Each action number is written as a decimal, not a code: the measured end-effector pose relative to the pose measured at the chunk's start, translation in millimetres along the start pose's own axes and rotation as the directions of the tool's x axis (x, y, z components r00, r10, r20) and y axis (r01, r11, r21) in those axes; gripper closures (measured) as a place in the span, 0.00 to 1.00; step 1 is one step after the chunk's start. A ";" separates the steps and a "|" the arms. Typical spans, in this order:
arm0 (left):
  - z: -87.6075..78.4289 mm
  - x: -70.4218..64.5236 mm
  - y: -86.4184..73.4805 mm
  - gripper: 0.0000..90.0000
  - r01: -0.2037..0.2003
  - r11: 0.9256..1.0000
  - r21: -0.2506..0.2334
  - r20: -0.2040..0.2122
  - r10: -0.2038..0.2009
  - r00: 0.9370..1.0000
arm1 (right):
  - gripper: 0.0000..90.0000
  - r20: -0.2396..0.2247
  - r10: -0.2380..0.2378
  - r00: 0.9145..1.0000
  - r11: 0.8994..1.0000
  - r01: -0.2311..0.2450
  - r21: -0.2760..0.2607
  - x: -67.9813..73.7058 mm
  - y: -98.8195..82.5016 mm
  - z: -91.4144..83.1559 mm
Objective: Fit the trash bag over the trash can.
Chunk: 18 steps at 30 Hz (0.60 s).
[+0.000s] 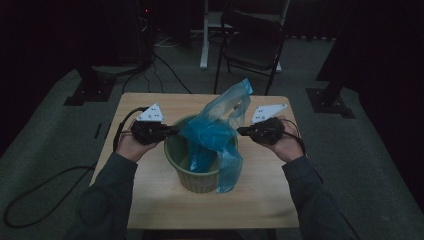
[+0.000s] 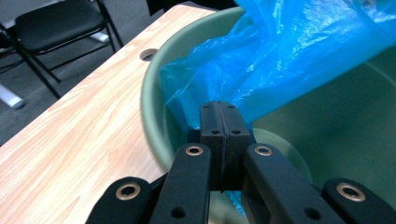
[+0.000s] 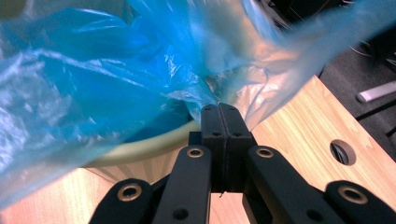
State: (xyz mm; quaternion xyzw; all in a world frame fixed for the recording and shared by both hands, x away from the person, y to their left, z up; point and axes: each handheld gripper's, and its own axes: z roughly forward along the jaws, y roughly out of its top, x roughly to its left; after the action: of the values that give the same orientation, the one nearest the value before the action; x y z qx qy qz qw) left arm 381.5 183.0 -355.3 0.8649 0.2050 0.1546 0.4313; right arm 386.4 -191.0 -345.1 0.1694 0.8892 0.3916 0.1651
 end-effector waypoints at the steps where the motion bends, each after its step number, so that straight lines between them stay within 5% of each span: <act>1: -0.9 0.9 -1.4 1.00 0.006 1.000 -0.002 -0.002 -0.006 1.000 | 1.00 0.003 0.004 1.000 1.000 -0.004 0.001 -0.9 -0.5 -0.1; 9: -8.7 12.9 -13.0 1.00 0.057 0.998 -0.019 -0.017 -0.057 0.998 | 1.00 0.015 0.031 0.999 0.999 -0.031 0.005 -7.7 -5.6 -1.5; 18: -11.1 16.8 -15.9 1.00 0.071 0.997 -0.027 -0.032 -0.072 0.997 | 1.00 0.018 0.047 0.999 0.999 -0.048 0.011 -10.6 -9.2 -3.3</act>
State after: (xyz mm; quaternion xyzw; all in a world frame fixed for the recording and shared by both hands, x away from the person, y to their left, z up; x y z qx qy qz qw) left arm 387.7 207.4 -360.2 0.8488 0.2408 0.1559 0.4441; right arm 392.9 -203.6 -348.2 0.1949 0.8858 0.3886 0.1626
